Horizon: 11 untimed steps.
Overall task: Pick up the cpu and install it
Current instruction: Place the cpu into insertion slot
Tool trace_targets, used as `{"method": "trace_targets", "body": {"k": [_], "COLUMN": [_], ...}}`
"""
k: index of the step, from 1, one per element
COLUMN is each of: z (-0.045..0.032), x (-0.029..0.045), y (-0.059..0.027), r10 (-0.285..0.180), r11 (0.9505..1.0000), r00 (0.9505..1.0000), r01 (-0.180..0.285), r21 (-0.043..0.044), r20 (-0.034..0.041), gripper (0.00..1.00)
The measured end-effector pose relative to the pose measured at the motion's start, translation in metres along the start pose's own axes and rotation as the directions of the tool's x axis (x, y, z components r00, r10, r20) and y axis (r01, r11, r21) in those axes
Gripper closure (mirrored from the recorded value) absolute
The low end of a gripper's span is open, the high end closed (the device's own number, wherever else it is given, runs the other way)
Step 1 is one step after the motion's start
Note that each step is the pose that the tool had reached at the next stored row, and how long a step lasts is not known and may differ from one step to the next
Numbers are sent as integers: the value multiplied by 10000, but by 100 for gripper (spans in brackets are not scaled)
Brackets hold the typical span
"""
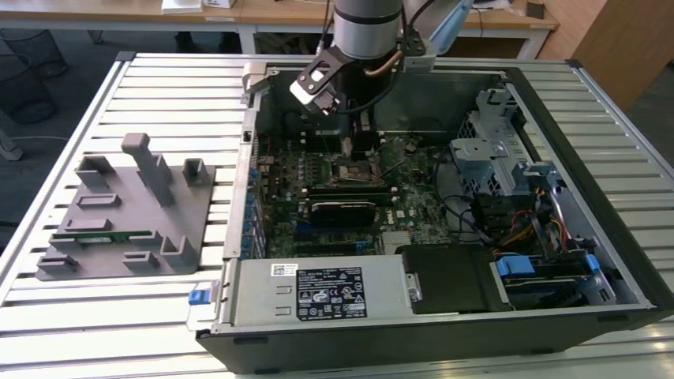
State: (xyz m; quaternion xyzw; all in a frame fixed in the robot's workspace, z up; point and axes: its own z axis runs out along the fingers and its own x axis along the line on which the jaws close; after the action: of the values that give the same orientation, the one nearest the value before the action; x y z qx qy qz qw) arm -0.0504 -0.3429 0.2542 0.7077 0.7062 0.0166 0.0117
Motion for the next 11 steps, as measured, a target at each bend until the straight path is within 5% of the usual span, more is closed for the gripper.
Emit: {"method": "trace_targets", "body": {"k": [11], "z": [32], "x": [0], "y": [-1], "r10": [0], "r11": [10000], "r00": [10000], "r01": [0], "r21": [0], "r20": [0], "gripper": [47]}}
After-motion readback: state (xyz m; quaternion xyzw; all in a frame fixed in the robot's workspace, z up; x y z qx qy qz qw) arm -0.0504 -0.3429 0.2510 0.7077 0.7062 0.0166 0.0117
